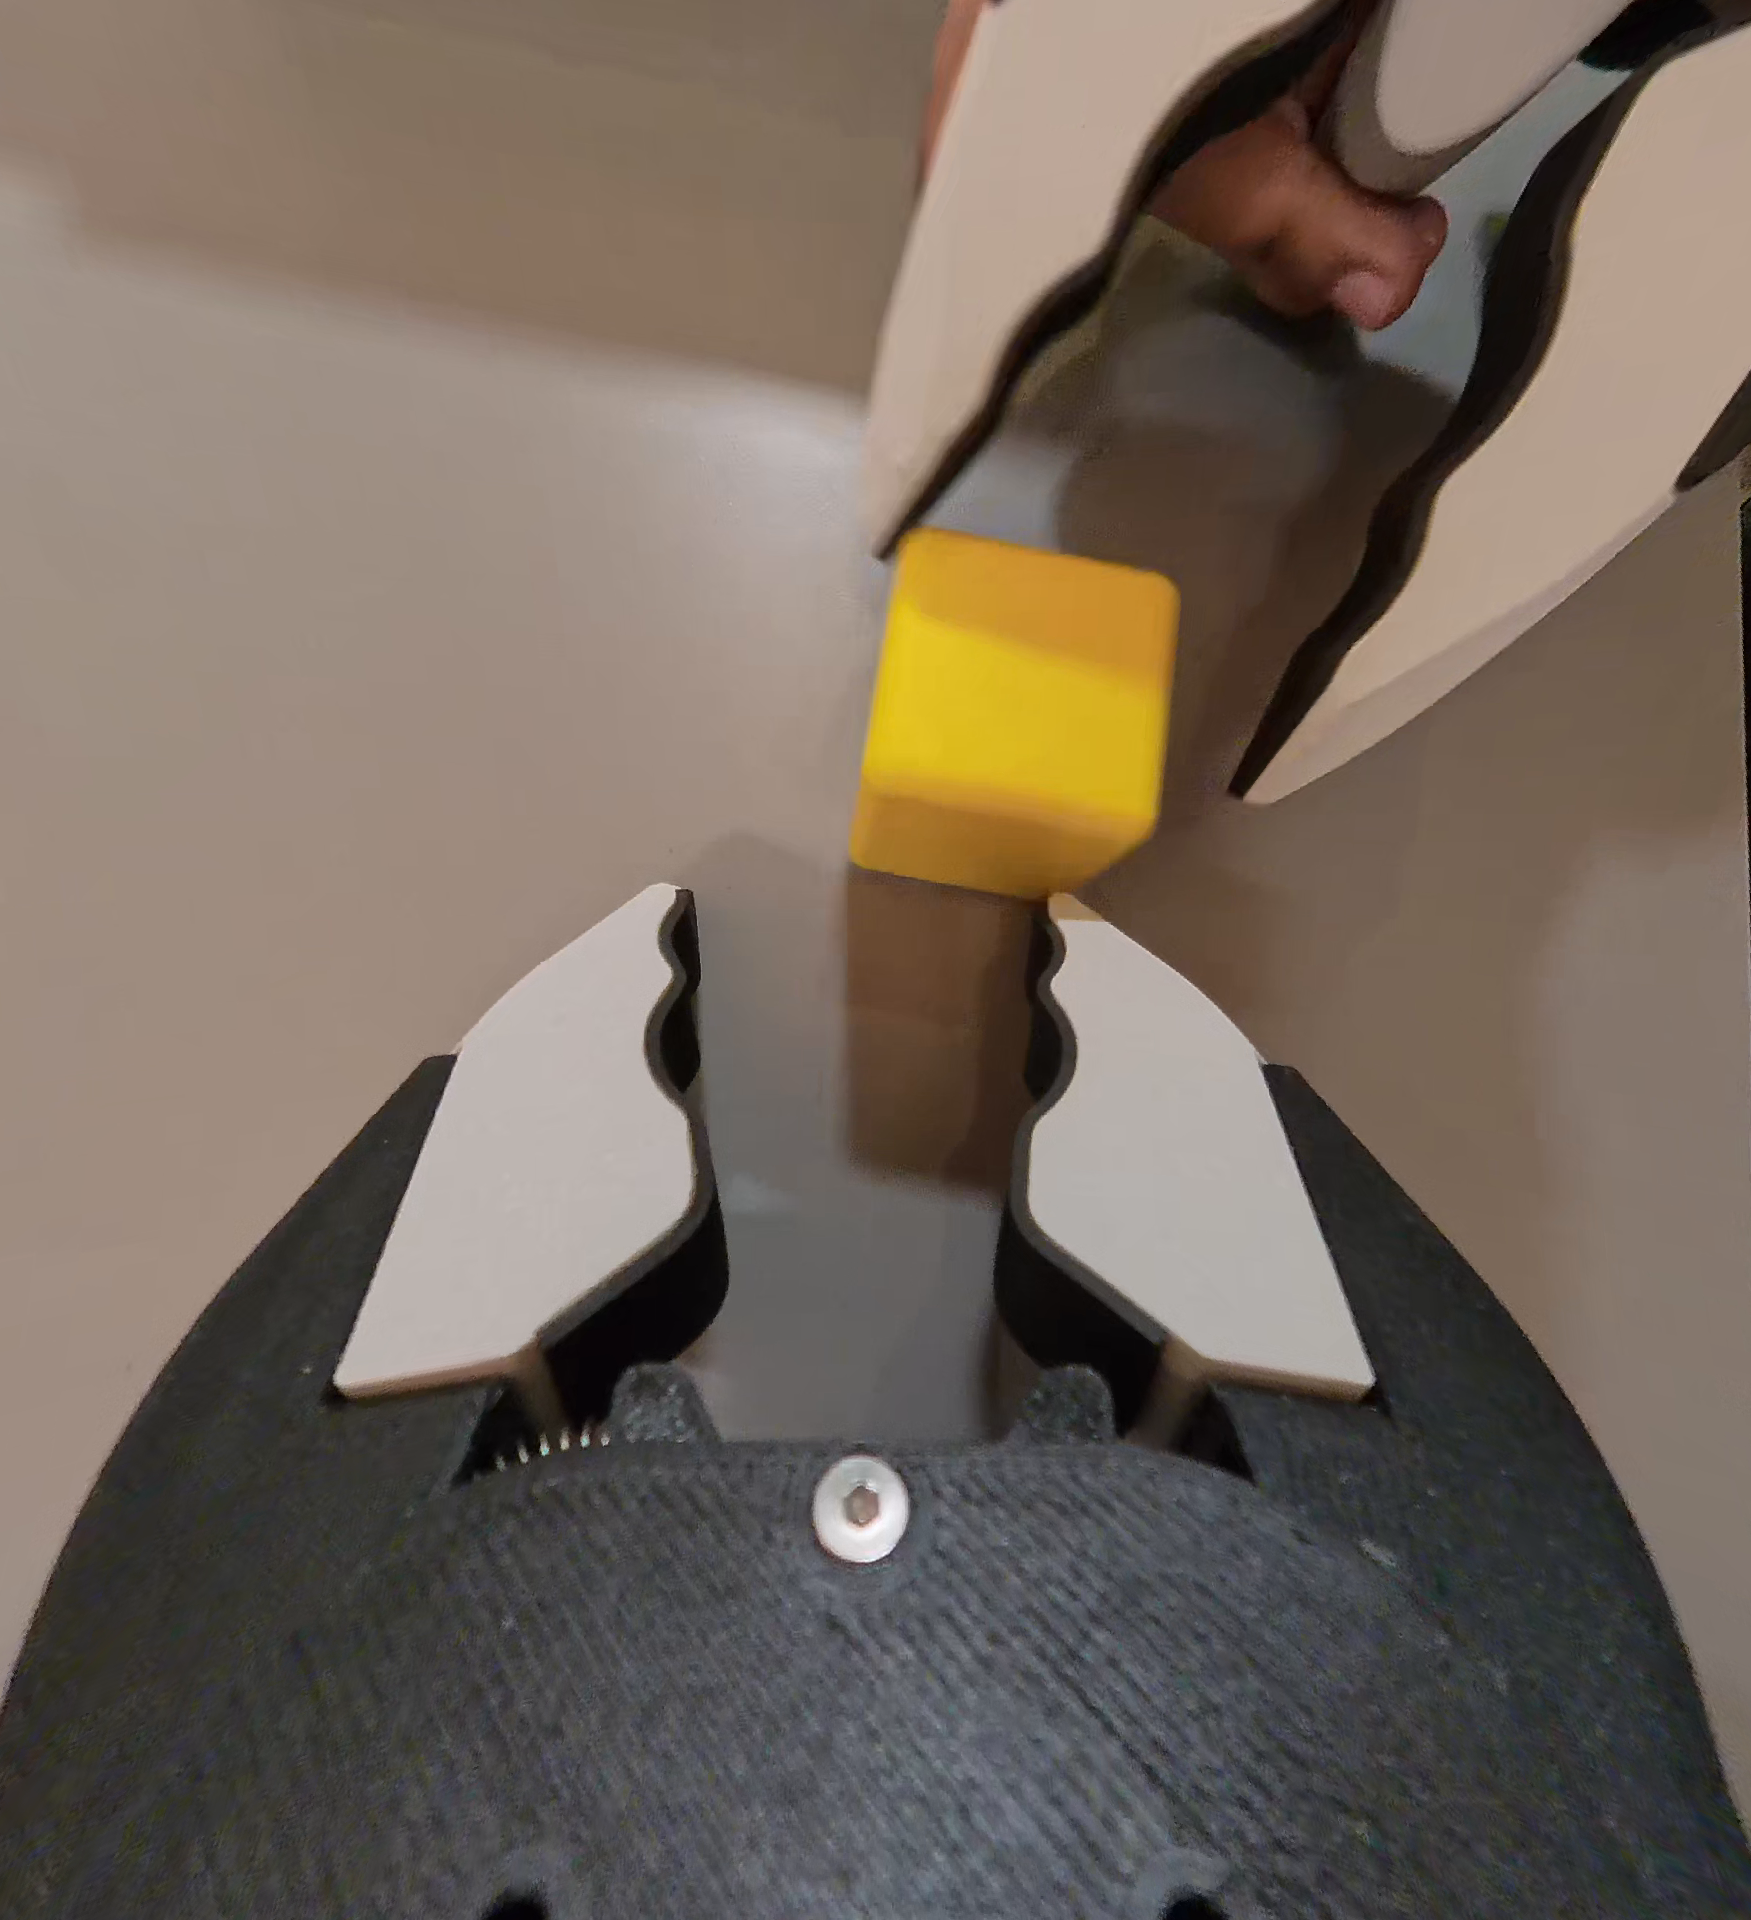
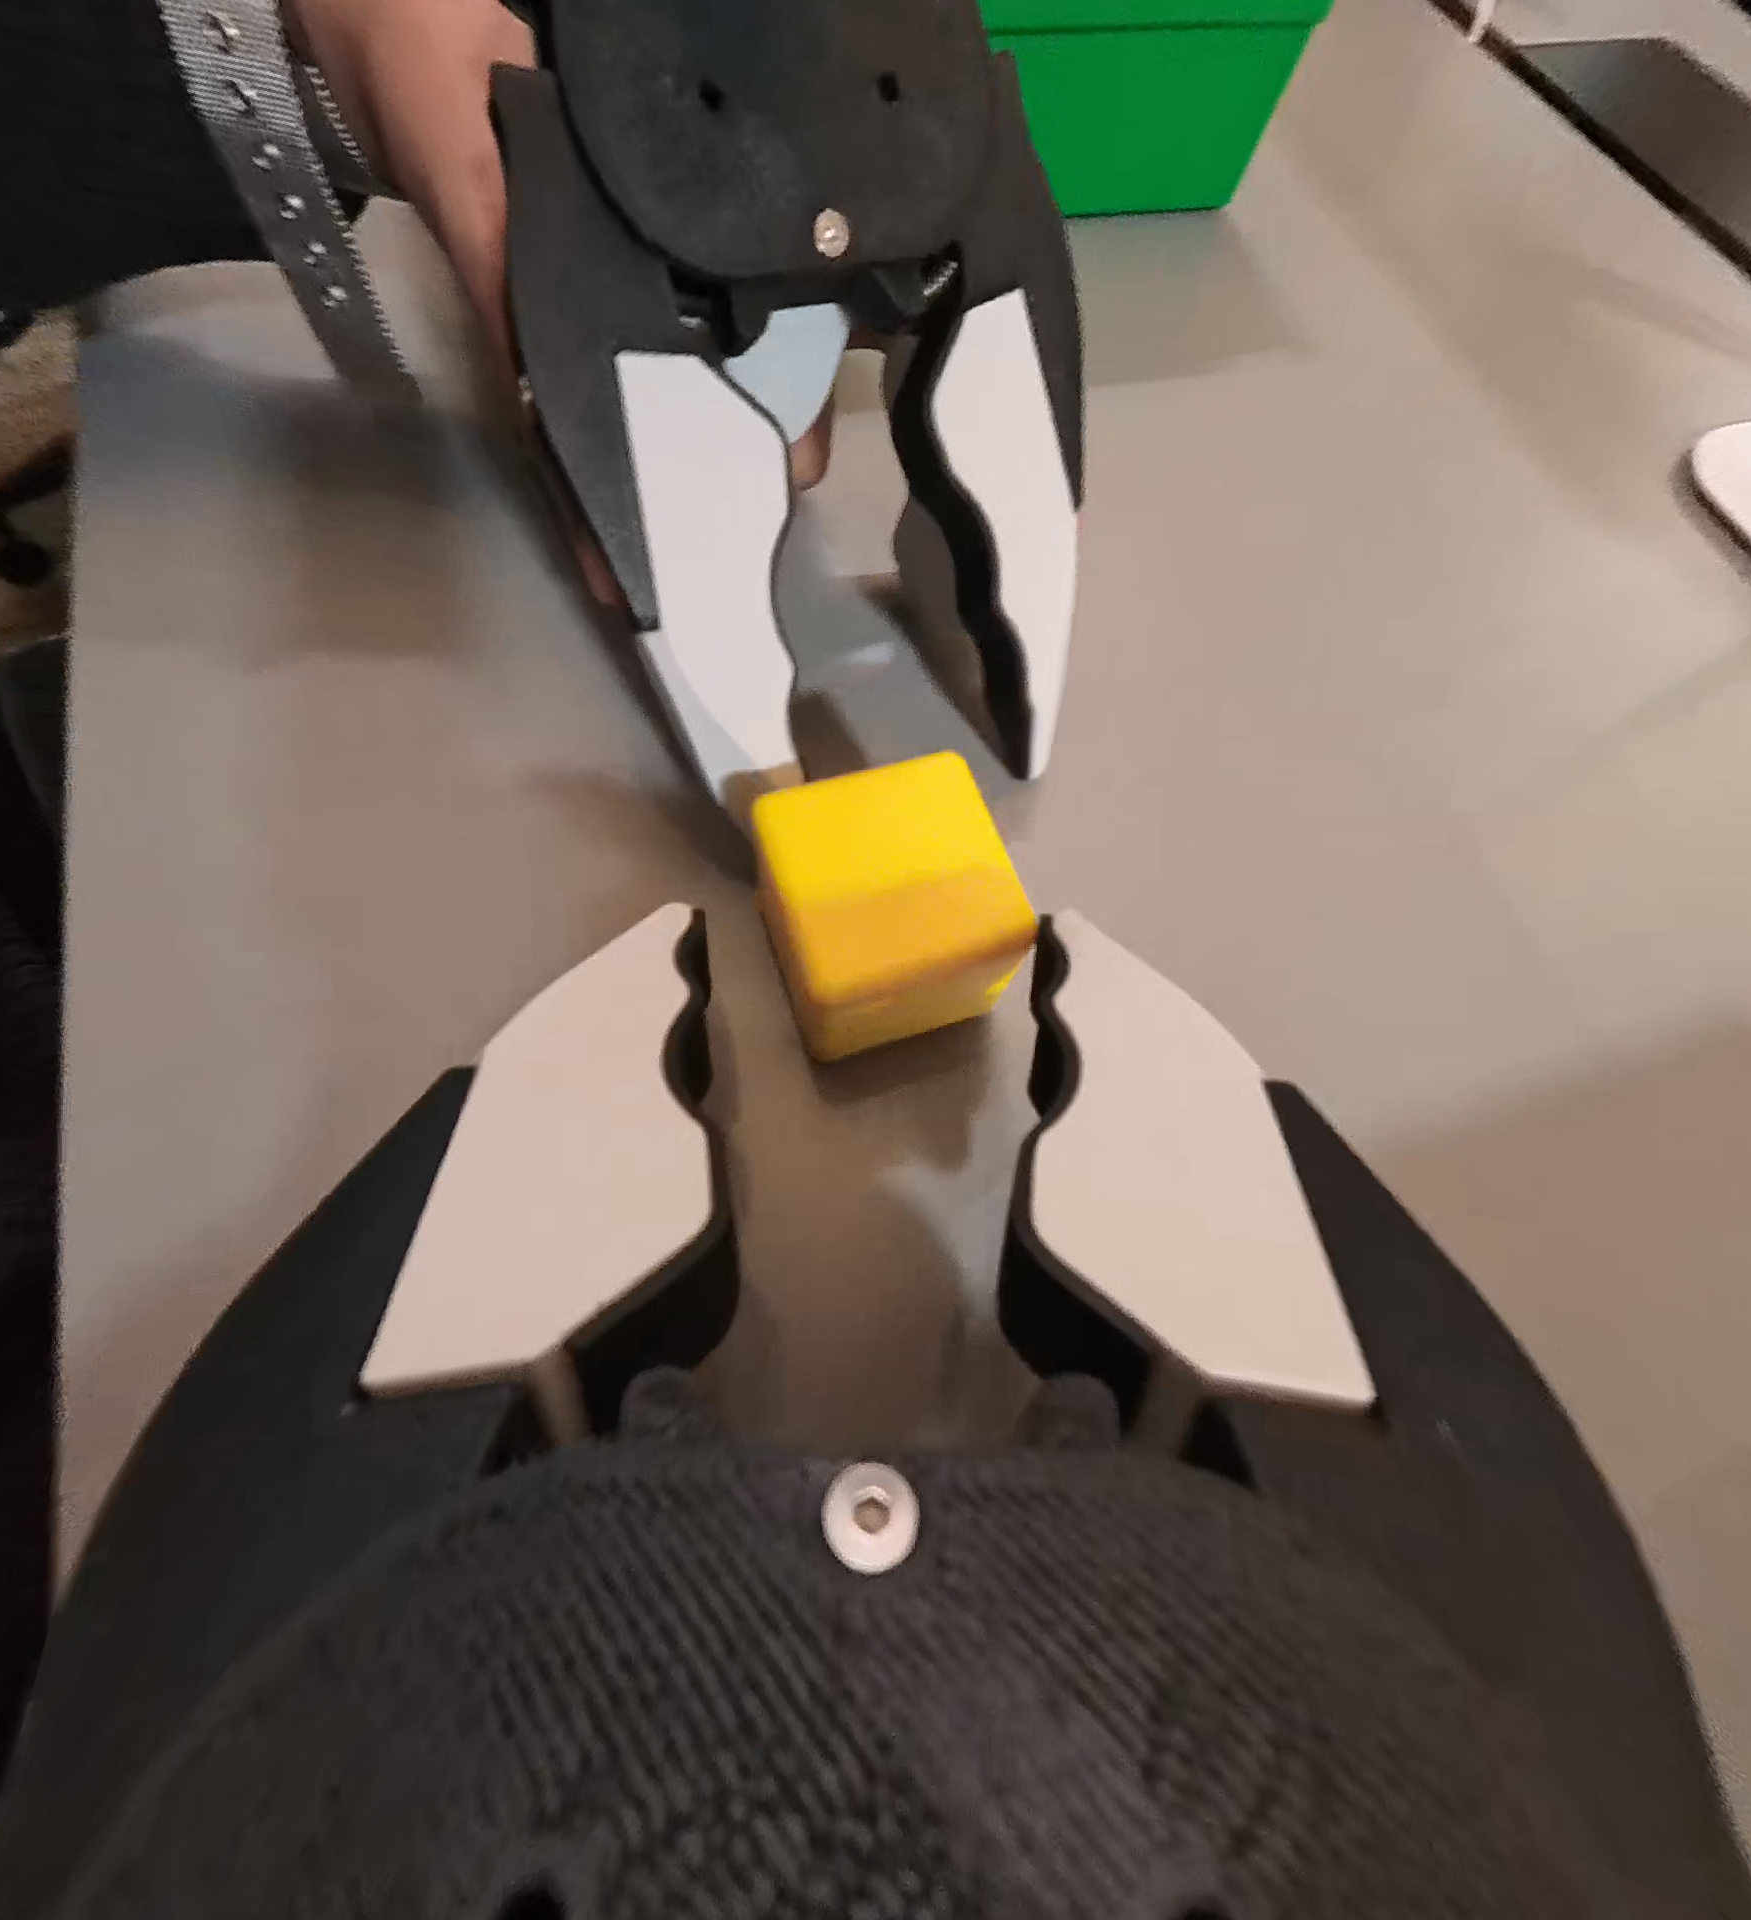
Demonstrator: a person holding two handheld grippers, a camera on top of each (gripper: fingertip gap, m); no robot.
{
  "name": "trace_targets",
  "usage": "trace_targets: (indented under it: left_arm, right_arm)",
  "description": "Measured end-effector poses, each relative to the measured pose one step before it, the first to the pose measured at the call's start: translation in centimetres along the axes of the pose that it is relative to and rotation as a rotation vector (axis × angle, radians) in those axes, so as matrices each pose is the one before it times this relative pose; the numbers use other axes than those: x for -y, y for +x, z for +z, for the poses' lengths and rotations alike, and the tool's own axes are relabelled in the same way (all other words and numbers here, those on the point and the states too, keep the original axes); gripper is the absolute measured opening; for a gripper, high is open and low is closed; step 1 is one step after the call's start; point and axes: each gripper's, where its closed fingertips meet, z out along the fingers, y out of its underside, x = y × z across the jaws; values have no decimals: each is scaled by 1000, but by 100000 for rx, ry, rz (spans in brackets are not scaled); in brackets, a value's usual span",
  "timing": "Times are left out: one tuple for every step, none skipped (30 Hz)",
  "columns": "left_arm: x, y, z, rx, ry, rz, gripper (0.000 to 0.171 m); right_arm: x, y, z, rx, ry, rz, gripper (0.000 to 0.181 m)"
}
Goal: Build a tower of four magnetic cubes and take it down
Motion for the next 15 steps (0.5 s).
trace_targets:
  left_arm:
    - [-17,-7,-11,74,-84,54,61]
    - [0,17,3,-39,-34,-65,61]
    - [-6,23,-16,-81,-52,-65,61]
    - [0,2,3,56,-31,-25,61]
    - [3,-8,3,124,40,82,61]
    - [-1,-4,0,81,4,102,61]
    - [2,-12,-3,-36,31,-66,61]
    - [0,-2,-7,-145,47,-123,61]
    - [2,9,-4,-135,81,-96,61]
    - [5,-9,-1,-70,59,-47,61]
    - [12,-3,5,-58,75,-44,61]
    - [24,-24,18,62,44,-48,60]
    - [35,-46,31,306,24,-52,60]
    - [31,-70,46,558,-66,-70,59]
    - [-23,-3,27,240,-298,327,59]
  right_arm:
    - [-304,-372,-286,2624,-1251,961,57]
    - [-464,-354,-283,1992,-2403,616,57]
    - [-483,-381,-268,1846,-2256,-241,55]
    - [-323,-378,-210,1602,-929,-598,54]
    - [-108,-84,-115,-323,207,-337,55]
    - [22,124,-56,-1388,661,-258,55]
    - [64,237,7,-1895,553,-339,57]
    - [123,272,79,-1964,582,-781,62]
    - [128,319,132,-2061,588,-1346,65]
    - [144,155,204,-866,677,-2053,66]
    - [120,-99,245,597,299,-2471,66]
    - [102,-182,288,722,-441,-2899,67]
    - [111,-199,304,111,-535,-2861,67]
    - [110,-271,263,-24,-496,-2438,68]
    - [19,-127,151,-1092,-745,-2336,65]
